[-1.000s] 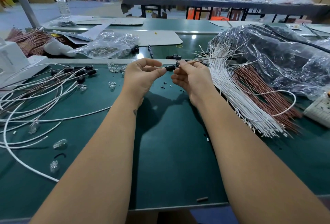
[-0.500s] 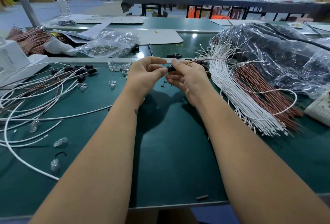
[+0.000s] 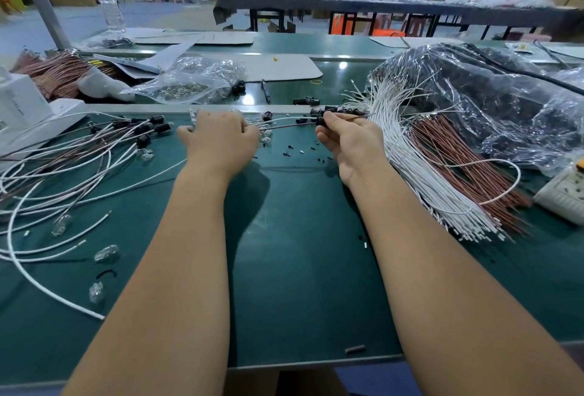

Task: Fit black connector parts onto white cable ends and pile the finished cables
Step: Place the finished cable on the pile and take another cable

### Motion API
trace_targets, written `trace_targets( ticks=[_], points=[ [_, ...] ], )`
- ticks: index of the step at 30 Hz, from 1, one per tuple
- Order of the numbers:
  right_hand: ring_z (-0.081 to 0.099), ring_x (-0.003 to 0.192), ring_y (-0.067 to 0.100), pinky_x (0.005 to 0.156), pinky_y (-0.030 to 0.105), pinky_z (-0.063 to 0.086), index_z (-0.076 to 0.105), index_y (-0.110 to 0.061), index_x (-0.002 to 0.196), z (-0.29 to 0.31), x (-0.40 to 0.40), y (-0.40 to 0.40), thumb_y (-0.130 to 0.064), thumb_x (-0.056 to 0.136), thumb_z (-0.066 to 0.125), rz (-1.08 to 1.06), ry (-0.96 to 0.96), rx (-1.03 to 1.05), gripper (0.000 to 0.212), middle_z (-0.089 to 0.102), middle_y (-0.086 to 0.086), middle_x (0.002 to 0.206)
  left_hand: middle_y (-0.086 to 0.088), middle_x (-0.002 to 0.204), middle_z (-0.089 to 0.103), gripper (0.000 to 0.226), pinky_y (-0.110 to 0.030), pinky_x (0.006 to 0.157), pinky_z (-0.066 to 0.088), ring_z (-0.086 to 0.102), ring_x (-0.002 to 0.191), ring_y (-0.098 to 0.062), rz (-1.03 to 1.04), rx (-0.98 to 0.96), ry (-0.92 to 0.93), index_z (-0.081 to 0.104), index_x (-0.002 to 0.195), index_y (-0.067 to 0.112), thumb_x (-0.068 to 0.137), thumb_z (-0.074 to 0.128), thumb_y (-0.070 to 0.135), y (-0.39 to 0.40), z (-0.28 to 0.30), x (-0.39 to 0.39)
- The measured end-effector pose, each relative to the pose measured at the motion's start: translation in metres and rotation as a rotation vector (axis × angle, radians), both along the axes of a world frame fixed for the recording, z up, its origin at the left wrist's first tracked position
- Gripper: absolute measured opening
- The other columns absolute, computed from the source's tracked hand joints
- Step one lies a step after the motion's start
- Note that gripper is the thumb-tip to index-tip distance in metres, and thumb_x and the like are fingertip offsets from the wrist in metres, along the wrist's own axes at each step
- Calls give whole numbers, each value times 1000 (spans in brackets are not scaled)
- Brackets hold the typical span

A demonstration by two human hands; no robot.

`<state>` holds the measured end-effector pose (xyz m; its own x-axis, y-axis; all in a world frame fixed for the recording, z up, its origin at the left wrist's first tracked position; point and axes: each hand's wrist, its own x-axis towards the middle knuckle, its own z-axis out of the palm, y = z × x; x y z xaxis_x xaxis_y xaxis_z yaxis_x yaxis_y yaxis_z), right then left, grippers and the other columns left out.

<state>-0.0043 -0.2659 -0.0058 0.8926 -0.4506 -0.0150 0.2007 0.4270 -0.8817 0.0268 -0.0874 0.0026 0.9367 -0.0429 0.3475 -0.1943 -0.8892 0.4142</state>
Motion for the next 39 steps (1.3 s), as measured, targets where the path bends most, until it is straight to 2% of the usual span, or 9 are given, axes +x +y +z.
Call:
trace_targets(
  ticks=[2, 5, 9, 14, 23, 26, 29, 33, 39],
  points=[
    [64, 54, 12, 55, 20, 54, 60, -3, 81, 1, 0, -1, 2, 87, 66, 26, -5, 10, 10, 65, 5, 65, 4, 96, 47, 22, -52, 100, 23, 40, 113, -24, -10, 50, -31, 61, 84, 22, 88, 40, 25, -8, 4, -2],
    [64, 54, 13, 56, 20, 55, 60, -1, 81, 1, 0, 5, 4, 88, 64, 158, -10, -45, 9, 67, 4, 60, 9, 93, 58, 19, -45, 103, 26, 46, 111, -20, -198, -30, -96, 66, 92, 26, 89, 48, 25, -20, 7, -9],
    [64, 53, 13, 56, 20, 54, 62, -1, 80, -1, 0, 12, 6, 87, 64, 272, -9, -138, 10, 67, 6, 59, 0, 83, 71, 16, -34, 79, 49, 62, 85, -22, -405, -128, -55, 72, 87, 18, 91, 58, 23, -23, 6, -13],
    [65, 55, 12, 58, 18, 55, 64, -2, 77, -1, -1, 7, 6, 85, 66, 202, -25, -117, 11, 68, 2, 59, -1, 79, 71, 15, -22, 58, 43, 60, 67, -14, -387, -167, -6, 72, 86, 12, 90, 62, 22, -12, 1, -5],
    [66, 55, 13, 59, 21, 55, 65, -3, 82, 0, -2, 9, -1, 89, 64, 260, -67, -141, 7, 69, 5, 62, 4, 67, 64, 13, -26, 60, 42, 54, 63, -14, -453, -231, -110, 71, 81, 17, 90, 64, 22, -22, -1, -10],
    [67, 56, 16, 55, 23, 55, 63, -1, 85, 3, -1, 7, -21, 96, 58, 223, -26, -45, 24, 68, 7, 63, 13, 60, 58, 17, -24, 58, 41, 49, 54, -1, -436, -268, -112, 66, 73, 23, 90, 62, 20, -20, 0, -9],
    [68, 56, 19, 52, 24, 55, 61, -1, 80, 4, 0, 3, -29, 99, 52, 181, 24, 9, 35, 67, 8, 61, 14, 62, 59, 17, -24, 60, 41, 50, 55, 1, -421, -254, -122, 64, 74, 23, 91, 62, 21, -20, 0, -10],
    [66, 54, 17, 53, 23, 55, 60, -2, 77, 2, 0, 1, -19, 94, 62, 151, 25, -57, 24, 64, 6, 59, 2, 74, 67, 15, -34, 69, 52, 59, 69, -18, -386, -209, -127, 69, 83, 16, 92, 60, 23, -19, -1, -8],
    [65, 53, 13, 53, 21, 53, 62, -1, 78, -3, 1, 1, -4, 90, 66, 101, -4, -203, 12, 65, 6, 60, 3, 77, 66, 12, -33, 70, 51, 61, 76, -22, -358, -167, -154, 71, 89, 17, 91, 61, 24, -20, -3, -8]
  ],
)
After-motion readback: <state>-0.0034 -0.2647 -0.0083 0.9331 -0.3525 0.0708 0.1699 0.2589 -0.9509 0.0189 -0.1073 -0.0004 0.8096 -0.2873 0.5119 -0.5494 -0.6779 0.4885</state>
